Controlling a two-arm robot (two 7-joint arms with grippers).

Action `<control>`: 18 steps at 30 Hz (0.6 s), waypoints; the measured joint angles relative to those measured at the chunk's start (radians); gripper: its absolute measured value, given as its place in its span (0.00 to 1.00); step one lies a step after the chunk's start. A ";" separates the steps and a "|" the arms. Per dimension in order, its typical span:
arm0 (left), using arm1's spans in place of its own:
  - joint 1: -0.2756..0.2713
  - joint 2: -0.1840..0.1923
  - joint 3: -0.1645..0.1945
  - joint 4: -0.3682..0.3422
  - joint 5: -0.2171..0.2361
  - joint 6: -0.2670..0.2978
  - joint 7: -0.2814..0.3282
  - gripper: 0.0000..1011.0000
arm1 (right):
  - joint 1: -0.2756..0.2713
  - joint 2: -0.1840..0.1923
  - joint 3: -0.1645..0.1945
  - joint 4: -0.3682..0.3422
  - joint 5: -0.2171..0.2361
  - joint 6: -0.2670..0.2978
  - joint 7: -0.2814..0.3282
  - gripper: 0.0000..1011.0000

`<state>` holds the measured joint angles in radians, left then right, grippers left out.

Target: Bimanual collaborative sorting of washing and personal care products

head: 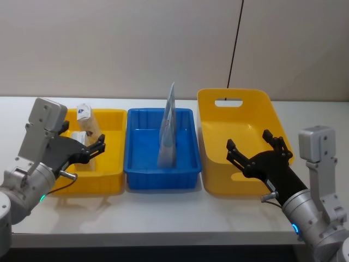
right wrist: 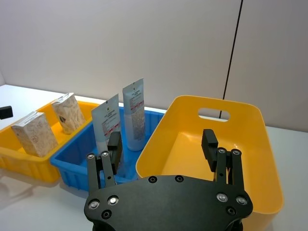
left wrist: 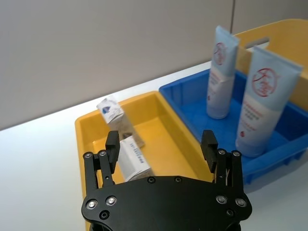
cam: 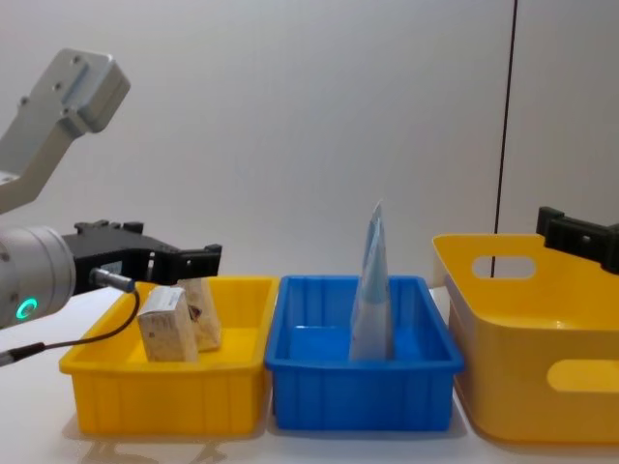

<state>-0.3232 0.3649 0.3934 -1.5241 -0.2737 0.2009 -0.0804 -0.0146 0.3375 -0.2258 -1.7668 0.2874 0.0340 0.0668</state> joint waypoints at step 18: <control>-0.074 -0.059 -0.043 0.159 -0.018 0.057 0.024 0.99 | 0.000 0.000 0.000 0.000 0.000 0.000 0.000 0.99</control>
<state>-0.3975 0.3058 0.3508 -1.3656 -0.2917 0.2583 -0.0568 -0.0146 0.3375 -0.2259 -1.7668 0.2873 0.0340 0.0668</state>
